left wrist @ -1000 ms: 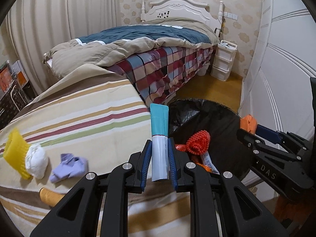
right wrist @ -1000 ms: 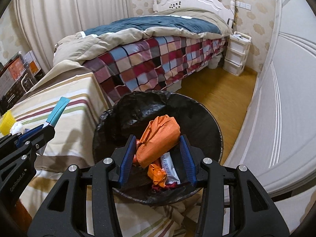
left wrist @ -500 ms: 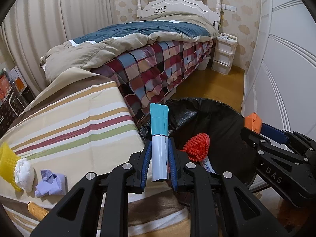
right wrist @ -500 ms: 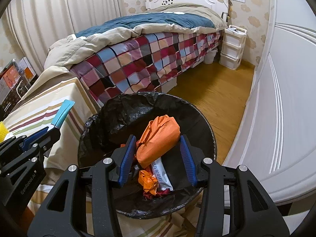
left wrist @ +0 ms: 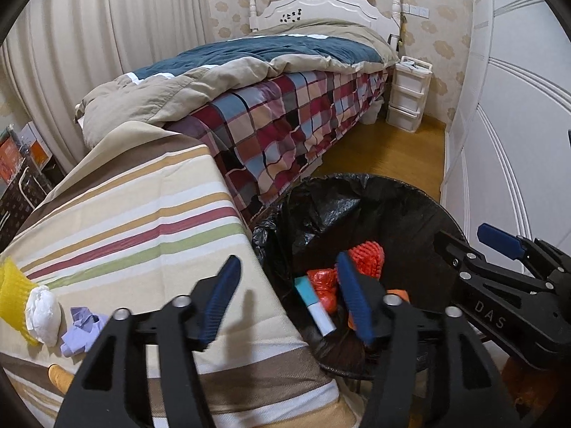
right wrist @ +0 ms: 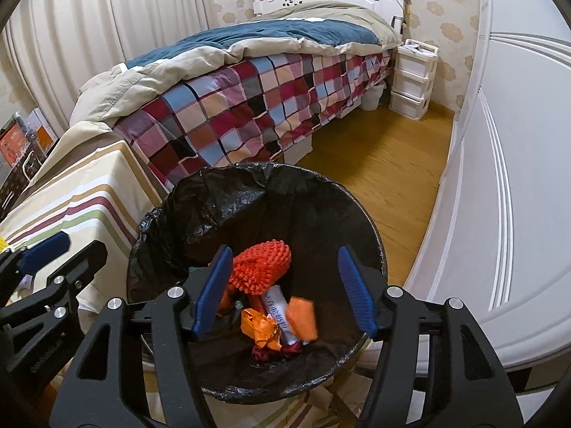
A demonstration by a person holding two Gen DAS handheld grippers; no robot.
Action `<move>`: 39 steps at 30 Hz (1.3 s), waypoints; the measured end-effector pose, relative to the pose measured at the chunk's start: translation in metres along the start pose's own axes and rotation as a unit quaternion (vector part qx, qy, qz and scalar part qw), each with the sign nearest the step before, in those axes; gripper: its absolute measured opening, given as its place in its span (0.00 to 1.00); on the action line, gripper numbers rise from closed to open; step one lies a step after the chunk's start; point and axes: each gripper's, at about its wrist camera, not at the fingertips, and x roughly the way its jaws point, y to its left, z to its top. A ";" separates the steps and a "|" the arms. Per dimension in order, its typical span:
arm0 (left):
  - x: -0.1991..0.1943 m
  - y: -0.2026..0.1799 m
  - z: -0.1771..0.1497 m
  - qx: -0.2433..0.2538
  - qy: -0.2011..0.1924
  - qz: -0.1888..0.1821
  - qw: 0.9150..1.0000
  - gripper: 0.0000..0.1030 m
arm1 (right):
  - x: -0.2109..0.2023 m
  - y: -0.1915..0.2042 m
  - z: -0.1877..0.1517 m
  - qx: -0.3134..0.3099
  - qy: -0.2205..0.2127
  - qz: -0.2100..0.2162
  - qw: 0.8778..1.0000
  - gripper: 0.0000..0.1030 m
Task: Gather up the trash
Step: 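Open right tool dropping the orange cloth while left tool releases the tube, then move both open tools back over the remaining items on the bed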
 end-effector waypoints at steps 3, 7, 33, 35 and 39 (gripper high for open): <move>-0.005 0.004 -0.001 -0.005 -0.003 0.003 1.000 0.68 | -0.001 0.000 -0.001 0.001 -0.001 -0.001 1.000 0.59; -0.012 0.012 -0.005 -0.011 -0.004 0.009 1.000 0.69 | -0.006 0.003 -0.005 0.003 0.000 0.001 1.000 0.60; -0.088 0.140 -0.091 -0.102 0.012 0.096 0.990 0.71 | -0.051 0.136 -0.052 -0.090 0.013 0.093 0.992 0.63; -0.090 0.149 -0.098 -0.105 0.014 0.107 0.989 0.71 | -0.051 0.149 -0.054 -0.099 0.015 0.101 0.990 0.63; -0.090 0.173 -0.111 -0.127 0.029 0.119 0.984 0.71 | -0.049 0.171 -0.055 -0.116 0.020 0.114 0.986 0.63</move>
